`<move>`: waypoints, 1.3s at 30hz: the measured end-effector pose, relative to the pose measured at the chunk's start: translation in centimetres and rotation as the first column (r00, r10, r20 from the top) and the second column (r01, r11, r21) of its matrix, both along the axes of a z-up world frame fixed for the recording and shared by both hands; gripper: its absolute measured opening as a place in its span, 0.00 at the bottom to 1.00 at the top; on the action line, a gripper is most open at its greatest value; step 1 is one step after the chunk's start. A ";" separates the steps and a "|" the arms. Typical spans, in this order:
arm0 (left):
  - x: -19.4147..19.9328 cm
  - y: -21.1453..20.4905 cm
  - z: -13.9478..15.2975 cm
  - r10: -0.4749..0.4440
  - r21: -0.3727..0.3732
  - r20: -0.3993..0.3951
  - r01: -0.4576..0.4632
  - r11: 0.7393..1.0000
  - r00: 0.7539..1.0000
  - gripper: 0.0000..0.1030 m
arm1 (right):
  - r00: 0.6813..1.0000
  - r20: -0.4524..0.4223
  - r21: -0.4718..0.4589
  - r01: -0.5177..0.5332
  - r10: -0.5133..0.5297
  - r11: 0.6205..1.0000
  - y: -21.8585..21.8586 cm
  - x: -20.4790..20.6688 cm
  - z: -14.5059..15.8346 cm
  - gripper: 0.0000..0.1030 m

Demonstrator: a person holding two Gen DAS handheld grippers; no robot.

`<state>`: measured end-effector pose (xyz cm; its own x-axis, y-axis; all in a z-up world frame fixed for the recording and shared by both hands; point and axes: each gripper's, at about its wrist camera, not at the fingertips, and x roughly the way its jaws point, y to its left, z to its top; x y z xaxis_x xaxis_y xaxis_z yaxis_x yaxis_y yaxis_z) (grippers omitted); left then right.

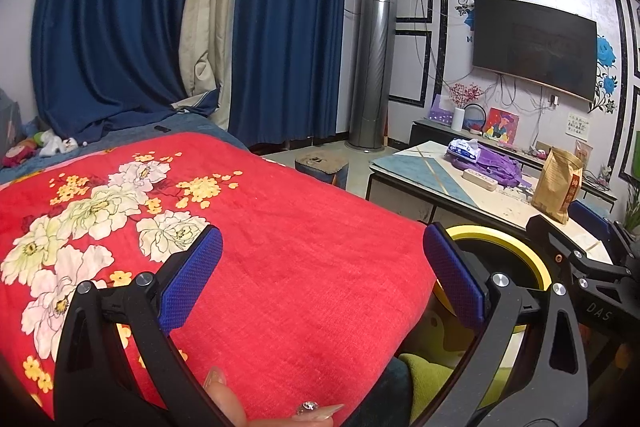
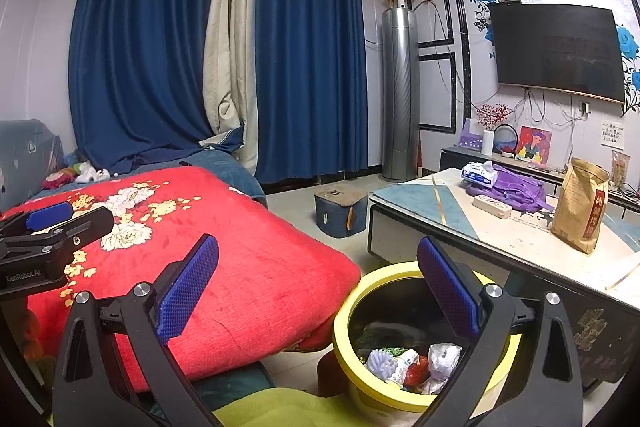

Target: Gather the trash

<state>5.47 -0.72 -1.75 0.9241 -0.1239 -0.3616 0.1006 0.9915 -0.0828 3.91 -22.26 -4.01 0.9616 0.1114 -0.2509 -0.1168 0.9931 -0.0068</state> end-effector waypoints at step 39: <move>1.3 17.6 -0.4 0.441 -0.109 -0.193 -0.466 0.878 0.877 0.90 | 0.908 -0.147 -0.039 -0.402 0.393 0.915 15.7 5.0 2.4 0.94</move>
